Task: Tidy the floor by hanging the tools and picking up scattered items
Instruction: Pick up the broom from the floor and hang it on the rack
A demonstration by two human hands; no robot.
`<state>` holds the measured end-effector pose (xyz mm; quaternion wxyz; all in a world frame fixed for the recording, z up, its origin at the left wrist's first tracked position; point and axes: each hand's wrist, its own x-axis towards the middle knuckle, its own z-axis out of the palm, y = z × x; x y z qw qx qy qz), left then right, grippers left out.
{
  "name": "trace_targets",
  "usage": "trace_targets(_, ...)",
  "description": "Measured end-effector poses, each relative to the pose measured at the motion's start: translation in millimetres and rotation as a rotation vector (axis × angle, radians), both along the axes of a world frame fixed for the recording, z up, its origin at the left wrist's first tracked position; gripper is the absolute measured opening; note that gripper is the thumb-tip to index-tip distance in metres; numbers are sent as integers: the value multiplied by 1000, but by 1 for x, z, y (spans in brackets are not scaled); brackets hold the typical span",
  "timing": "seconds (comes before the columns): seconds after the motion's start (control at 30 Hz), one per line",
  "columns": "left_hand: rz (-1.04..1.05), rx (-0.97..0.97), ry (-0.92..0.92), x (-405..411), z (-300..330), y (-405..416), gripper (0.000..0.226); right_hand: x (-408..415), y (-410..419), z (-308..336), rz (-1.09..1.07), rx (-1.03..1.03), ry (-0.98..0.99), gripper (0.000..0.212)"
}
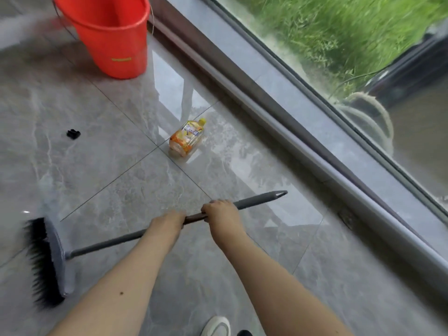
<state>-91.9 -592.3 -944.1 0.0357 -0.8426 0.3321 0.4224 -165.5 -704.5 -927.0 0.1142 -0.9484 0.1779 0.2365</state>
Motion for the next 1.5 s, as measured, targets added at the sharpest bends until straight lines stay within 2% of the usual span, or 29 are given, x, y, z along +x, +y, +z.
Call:
trace_targets(0.2, 43, -120, -8, 8, 131, -30, 23, 5, -36, 149, 166, -86, -297, 23)
trace_targets(0.37, 3, -214, -57, 10, 248, -63, 21, -7, -61, 282, 223, -296, -532, 12)
trace_targets(0.67, -145, -366, -154, 0, 437, -123, 27, -42, -110, 465, 248, -513, -684, 25)
trace_targets(0.9, -263, -469, -191, -43, 538, -151, 29, -102, -107, 573, 207, -847, -757, 14)
trace_targets(1.07, -383, -672, -189, -93, 603, -164, 23, -162, -100, 658, 156, -1055, -749, 16)
trace_targets(1.17, -458, -771, -164, -134, 640, -169, 23, -204, -90, 705, 21, -1119, -729, 18)
trace_targets(1.27, -518, -876, -117, -180, 679, -178, 23, -253, -82, 742, -282, -1124, -822, 18)
trace_targets(1.33, -557, -914, -71, -208, 703, -183, 23, -284, -84, 765, -628, -987, -989, 17)
trace_targets(1.4, -607, -945, -43, -235, 725, -192, 27, -317, -92, 789, -921, -762, -1142, 23)
trace_targets(1.5, -673, -1002, 0, -282, 757, -212, 30, -361, -102, 823, -1063, -534, -1295, 29)
